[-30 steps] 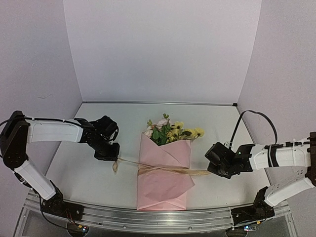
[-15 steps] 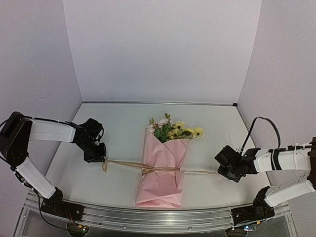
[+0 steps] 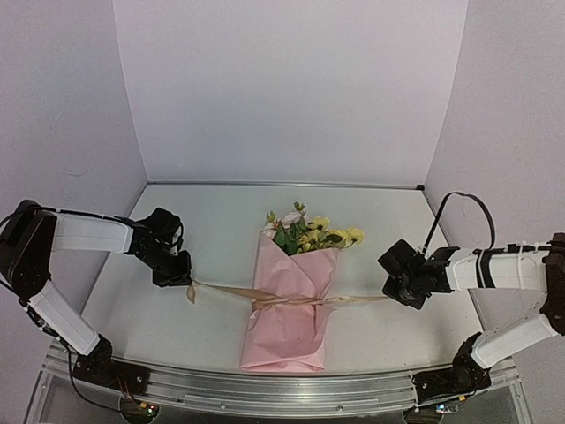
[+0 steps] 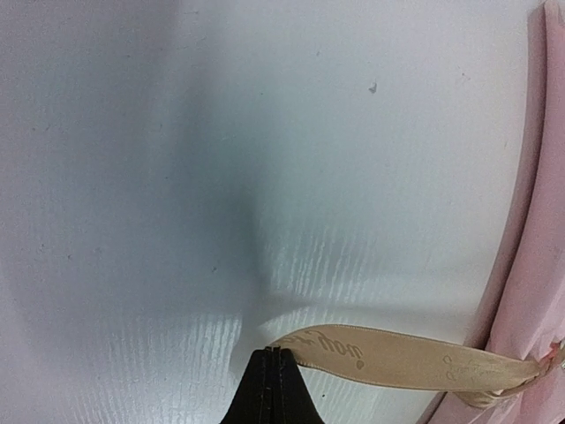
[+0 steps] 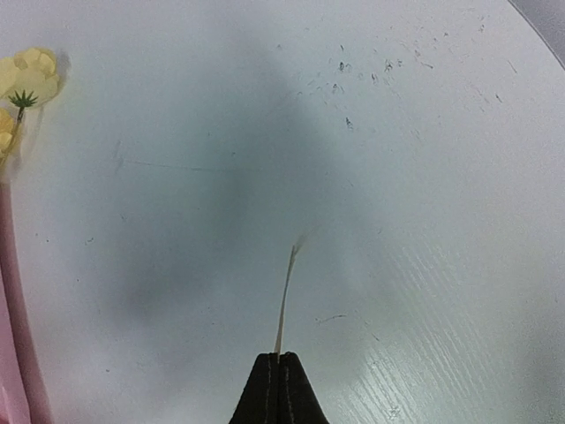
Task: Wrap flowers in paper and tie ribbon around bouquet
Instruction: Tie the ribbon around the folded bouquet, then place the half-tied ribbon at the center of the board, then tie the ribbon around the folded bouquet.
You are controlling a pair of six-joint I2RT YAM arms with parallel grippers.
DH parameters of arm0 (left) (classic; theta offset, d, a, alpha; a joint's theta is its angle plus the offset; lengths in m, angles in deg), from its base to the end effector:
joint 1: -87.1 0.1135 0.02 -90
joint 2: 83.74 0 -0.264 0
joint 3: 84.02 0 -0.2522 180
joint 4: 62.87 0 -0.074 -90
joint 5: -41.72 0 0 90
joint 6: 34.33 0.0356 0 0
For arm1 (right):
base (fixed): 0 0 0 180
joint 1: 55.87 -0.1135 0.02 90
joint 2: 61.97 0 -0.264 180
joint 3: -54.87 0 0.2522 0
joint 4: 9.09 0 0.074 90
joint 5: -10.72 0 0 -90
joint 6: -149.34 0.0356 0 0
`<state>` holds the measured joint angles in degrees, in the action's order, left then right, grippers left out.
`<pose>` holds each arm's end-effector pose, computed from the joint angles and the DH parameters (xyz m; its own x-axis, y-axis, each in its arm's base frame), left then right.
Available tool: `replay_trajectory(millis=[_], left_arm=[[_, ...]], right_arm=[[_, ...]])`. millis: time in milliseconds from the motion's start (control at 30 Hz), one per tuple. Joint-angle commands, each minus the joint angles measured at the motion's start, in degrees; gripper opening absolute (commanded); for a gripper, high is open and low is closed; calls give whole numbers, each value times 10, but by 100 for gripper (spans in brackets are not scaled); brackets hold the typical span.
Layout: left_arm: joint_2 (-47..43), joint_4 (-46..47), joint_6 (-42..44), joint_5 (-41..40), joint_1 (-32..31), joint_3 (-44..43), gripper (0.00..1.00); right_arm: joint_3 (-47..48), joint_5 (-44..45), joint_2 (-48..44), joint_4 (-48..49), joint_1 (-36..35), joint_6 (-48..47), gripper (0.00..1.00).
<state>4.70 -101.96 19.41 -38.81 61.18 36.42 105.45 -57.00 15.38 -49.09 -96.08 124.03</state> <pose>0.2444 -0.1253 0.1544 -0.9601 -0.1820 -0.2122 -0.1007 0.9332 -0.3448 0.1840 0.1379 0.1592 -0.7368 0.4725 -0.4836 0.4278 0.8797 0.2076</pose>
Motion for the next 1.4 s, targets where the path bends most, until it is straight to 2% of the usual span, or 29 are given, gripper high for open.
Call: replay_trajectory(millis=[0,100,167,233,333,433,567,733,900,1000,1233,1367], left_arm=[[21,21,-10,6,-9,-36,0],[22,23,-27,3,-10,-36,9],[20,27,-45,3,-10,-30,20],[15,29,-59,2,-10,-25,26],[-3,26,-85,-13,-8,-17,34],[-30,14,-109,-19,-3,-15,37],[-83,10,-157,8,-2,-7,43],[-148,85,-316,79,-18,68,48],[-179,183,-485,63,-99,136,49],[-162,271,-559,55,-146,162,50],[-98,396,-701,12,-216,176,52],[-51,415,-729,11,-237,152,53]], right_arm=[[20,-9,15,-8,-6,-4,2],[15,-17,9,-7,-10,4,13],[9,-20,-3,-7,-11,10,25],[1,-22,-21,-6,-11,15,37],[-11,-26,-49,-7,-11,21,49],[-21,-42,-78,-5,-12,34,55],[-24,-59,-111,15,-49,74,59],[-12,-47,-105,42,-134,163,63],[-23,-20,-103,74,-192,263,67],[-29,-12,-93,92,-212,310,69],[-60,24,-106,119,-238,385,73],[-60,32,-110,126,-238,400,72]])
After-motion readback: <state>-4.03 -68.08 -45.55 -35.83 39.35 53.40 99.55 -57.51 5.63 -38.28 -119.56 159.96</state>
